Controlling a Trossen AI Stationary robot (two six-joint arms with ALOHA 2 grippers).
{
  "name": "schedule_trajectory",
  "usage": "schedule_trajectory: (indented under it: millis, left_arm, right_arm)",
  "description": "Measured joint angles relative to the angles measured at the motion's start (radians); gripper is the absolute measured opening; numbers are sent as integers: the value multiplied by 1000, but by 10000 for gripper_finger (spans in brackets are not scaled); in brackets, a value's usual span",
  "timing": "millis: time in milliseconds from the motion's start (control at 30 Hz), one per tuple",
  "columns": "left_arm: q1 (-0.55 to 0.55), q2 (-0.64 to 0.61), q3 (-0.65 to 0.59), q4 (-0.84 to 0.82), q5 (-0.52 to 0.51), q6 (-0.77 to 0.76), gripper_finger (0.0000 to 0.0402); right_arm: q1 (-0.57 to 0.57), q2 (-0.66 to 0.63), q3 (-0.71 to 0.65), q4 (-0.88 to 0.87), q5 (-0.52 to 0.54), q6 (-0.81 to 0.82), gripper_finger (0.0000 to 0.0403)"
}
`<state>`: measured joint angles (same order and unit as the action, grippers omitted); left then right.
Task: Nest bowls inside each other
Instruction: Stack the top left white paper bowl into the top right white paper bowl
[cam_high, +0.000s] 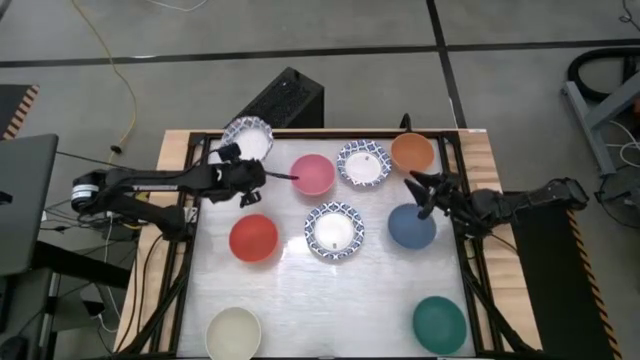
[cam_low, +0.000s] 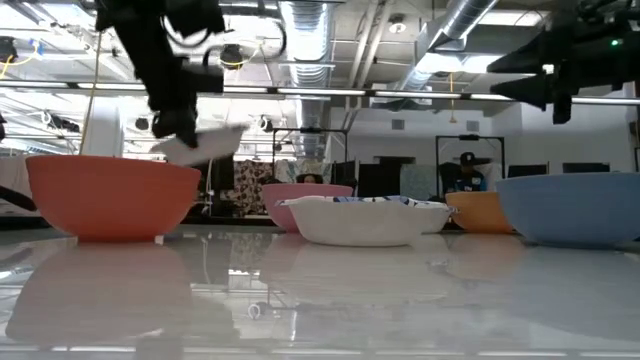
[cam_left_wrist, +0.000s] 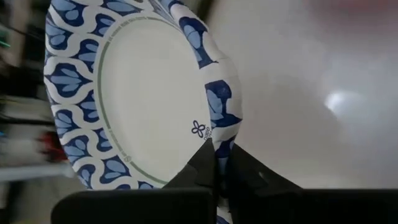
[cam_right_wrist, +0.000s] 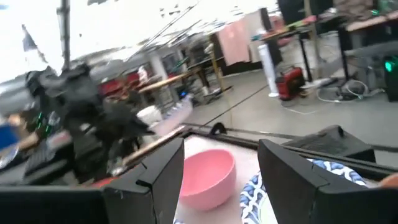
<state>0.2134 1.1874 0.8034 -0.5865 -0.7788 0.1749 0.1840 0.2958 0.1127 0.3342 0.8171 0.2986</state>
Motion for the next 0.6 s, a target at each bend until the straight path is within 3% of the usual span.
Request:
schedule_trajectory:
  millis: [233, 400, 600]
  left_arm:
    - [-131, -6, 65, 196, -183, 195, 0]
    - [-180, 20, 65, 370, -248, 390, 0]
    - [-209, 93, 65, 472, -251, 545, 0]
  right_arm:
    - [-126, 53, 28, 31, -1, 143, 224]
    - [-204, 234, 136, 67, -30, 138, 224]
    - [-256, 502, 339, 63, -52, 39, 224]
